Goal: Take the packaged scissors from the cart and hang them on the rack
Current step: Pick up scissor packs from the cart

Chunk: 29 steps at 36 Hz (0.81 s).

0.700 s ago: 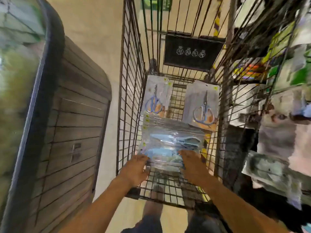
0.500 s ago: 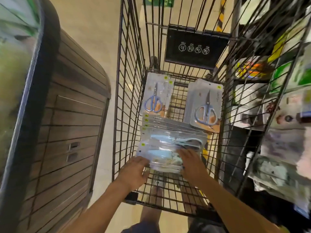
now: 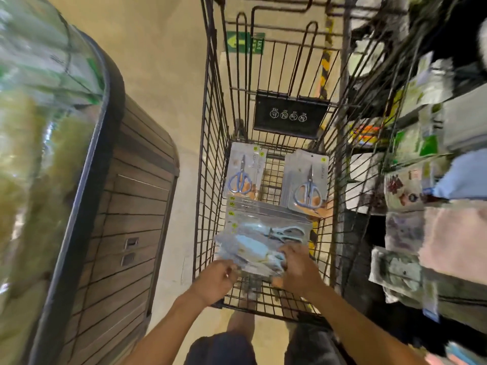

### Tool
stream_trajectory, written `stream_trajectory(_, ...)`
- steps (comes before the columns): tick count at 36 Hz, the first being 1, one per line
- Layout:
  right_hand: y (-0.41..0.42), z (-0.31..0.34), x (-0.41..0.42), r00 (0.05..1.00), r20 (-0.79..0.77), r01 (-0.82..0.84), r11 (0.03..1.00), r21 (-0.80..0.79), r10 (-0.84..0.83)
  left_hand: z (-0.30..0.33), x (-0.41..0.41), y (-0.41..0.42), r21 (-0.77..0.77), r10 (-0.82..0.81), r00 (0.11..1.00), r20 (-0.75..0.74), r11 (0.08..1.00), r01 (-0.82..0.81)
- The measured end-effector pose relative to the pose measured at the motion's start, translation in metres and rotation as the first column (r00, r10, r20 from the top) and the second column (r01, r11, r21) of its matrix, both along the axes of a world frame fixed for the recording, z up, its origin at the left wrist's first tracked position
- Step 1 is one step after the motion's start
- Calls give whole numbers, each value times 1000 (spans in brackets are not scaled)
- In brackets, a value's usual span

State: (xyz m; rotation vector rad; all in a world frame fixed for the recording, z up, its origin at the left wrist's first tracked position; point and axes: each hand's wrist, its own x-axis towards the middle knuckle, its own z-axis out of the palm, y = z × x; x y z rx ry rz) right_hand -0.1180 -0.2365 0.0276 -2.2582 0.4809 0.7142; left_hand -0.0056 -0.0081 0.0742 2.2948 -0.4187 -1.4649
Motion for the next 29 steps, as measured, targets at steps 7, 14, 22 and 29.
stream_trajectory(7, 7, 62, 20, 980, 116, 159, 987, 32, -162, 43, 7, -32, -69, 483, 777, -403, 831, -552)
stream_trajectory(14, 22, 104, 29, 941, 168, 244, 931, 272, -295, 73, 10, -62, -100, 645, 292, -706, 318, -943)
stream_trajectory(22, 26, 96, 25, 975, 107, 146, 921, 361, -196, 67, 19, -56, -161, 821, 429, -378, 398, -903)
stream_trajectory(29, -5, 46, 26, 966, 49, 233, 935, 267, -255, 42, 35, -30, -171, 826, 531, -190, 504, -846)
